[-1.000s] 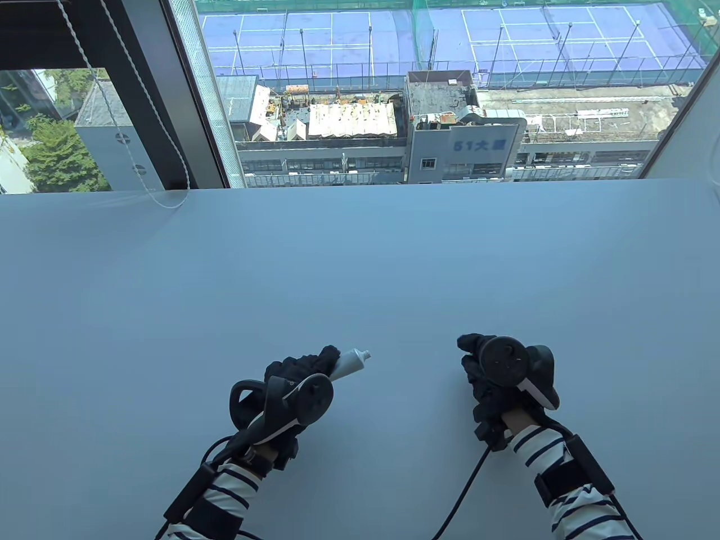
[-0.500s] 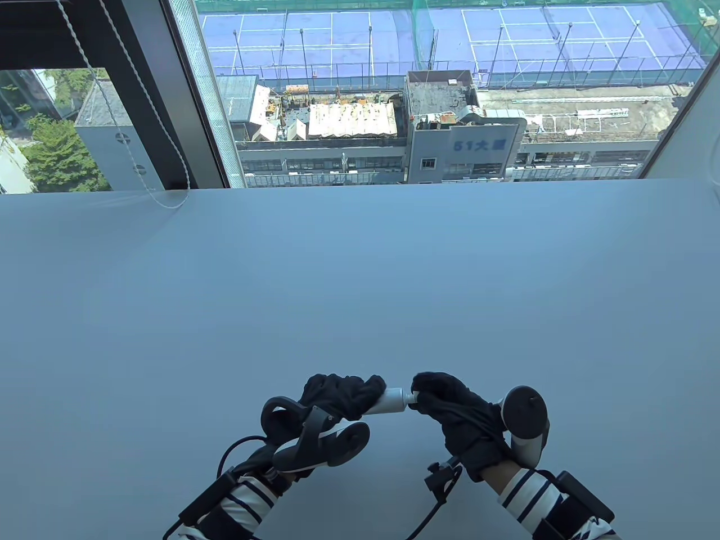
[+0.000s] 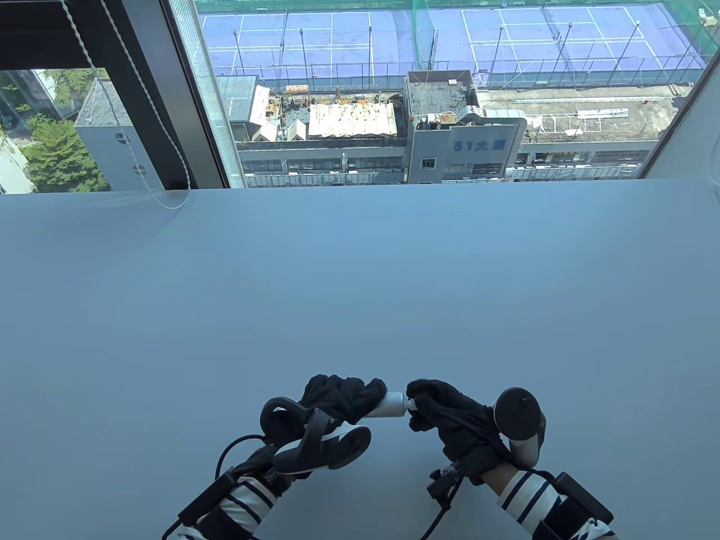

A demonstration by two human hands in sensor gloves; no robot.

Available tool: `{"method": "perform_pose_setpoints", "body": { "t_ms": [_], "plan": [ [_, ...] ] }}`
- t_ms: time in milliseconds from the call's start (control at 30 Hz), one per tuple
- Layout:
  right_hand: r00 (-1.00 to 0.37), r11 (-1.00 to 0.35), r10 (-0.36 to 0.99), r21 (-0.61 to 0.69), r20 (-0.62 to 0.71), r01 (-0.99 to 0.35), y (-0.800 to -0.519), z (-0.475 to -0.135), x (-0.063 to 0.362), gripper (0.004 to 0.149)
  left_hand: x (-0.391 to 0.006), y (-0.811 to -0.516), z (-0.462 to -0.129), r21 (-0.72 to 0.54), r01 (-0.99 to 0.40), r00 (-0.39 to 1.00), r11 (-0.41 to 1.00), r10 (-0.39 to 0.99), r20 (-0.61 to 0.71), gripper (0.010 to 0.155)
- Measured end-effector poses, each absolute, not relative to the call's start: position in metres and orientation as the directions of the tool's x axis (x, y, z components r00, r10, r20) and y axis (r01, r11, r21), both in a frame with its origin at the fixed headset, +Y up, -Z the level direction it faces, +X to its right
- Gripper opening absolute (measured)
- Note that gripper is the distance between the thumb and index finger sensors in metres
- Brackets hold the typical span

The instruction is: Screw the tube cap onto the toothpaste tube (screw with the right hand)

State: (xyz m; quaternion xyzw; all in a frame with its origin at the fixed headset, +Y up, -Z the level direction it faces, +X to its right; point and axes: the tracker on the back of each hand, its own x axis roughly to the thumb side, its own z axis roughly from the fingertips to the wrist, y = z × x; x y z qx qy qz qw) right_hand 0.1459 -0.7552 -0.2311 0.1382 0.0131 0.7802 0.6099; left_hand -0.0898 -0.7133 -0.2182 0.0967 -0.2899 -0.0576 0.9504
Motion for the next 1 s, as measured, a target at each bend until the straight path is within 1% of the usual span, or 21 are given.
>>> {"method": "perform_pose_setpoints", "body": {
  "t_ms": [67,133,233,300,367,433,500,567,633,667,733,800,867,900,1000],
  "plan": [
    [-0.223,-0.260,0.954,0.180,0.202,-0.949,-0.755,-0.231,0.146,0.036,-0.090,-0.714,-0.219,0.211,0.053,0.826,0.976,-0.161,0.540,0.066],
    [-0.211,-0.248,0.957,0.184,0.198,-0.951,-0.758,-0.231,0.146,0.040,-0.091,-0.714,-0.219,0.195,0.040,0.831,0.980,-0.141,0.538,0.066],
    [-0.141,-0.183,0.977,0.280,0.162,-0.943,-0.762,-0.233,0.144,0.054,-0.092,-0.714,-0.220,0.199,0.044,0.837,0.979,-0.145,0.528,0.066],
    [-0.128,-0.165,0.983,0.338,0.130,-0.927,-0.763,-0.235,0.143,0.058,-0.093,-0.713,-0.221,0.196,0.039,0.841,0.980,-0.138,0.524,0.066],
    [-0.148,-0.181,0.982,0.362,0.119,-0.914,-0.764,-0.236,0.143,0.055,-0.093,-0.713,-0.221,0.199,0.040,0.841,0.979,-0.141,0.522,0.066],
    [-0.155,-0.201,0.977,0.381,0.147,-0.902,-0.764,-0.235,0.142,0.048,-0.092,-0.713,-0.220,0.203,0.043,0.839,0.978,-0.146,0.524,0.066],
    [-0.201,-0.247,0.966,0.362,0.160,-0.899,-0.762,-0.234,0.141,0.044,-0.092,-0.714,-0.220,0.205,0.046,0.836,0.978,-0.150,0.528,0.066],
    [-0.241,-0.284,0.956,0.343,0.165,-0.895,-0.762,-0.234,0.141,0.044,-0.092,-0.713,-0.220,0.193,0.041,0.835,0.980,-0.140,0.532,0.066],
    [-0.260,-0.297,0.953,0.328,0.154,-0.896,-0.764,-0.234,0.142,0.048,-0.092,-0.714,-0.220,0.192,0.040,0.835,0.981,-0.138,0.533,0.066],
    [-0.260,-0.296,0.954,0.334,0.147,-0.895,-0.765,-0.234,0.142,0.052,-0.092,-0.714,-0.220,0.194,0.043,0.835,0.980,-0.142,0.532,0.066],
    [-0.251,-0.282,0.959,0.366,0.131,-0.887,-0.766,-0.234,0.143,0.064,-0.092,-0.714,-0.220,0.193,0.044,0.836,0.980,-0.142,0.531,0.066],
    [-0.226,-0.260,0.965,0.404,0.130,-0.877,-0.765,-0.236,0.143,0.066,-0.093,-0.714,-0.221,0.193,0.047,0.838,0.980,-0.144,0.526,0.066],
    [-0.225,-0.262,0.965,0.438,0.135,-0.860,-0.764,-0.236,0.142,0.062,-0.093,-0.714,-0.221,0.192,0.046,0.840,0.980,-0.143,0.524,0.066],
    [-0.223,-0.264,0.964,0.446,0.143,-0.855,-0.764,-0.236,0.141,0.058,-0.093,-0.714,-0.221,0.193,0.045,0.840,0.980,-0.142,0.524,0.066],
    [-0.214,-0.264,0.963,0.439,0.162,-0.859,-0.763,-0.234,0.137,0.047,-0.092,-0.714,-0.220,0.197,0.044,0.835,0.979,-0.145,0.530,0.066]
  ]
}}
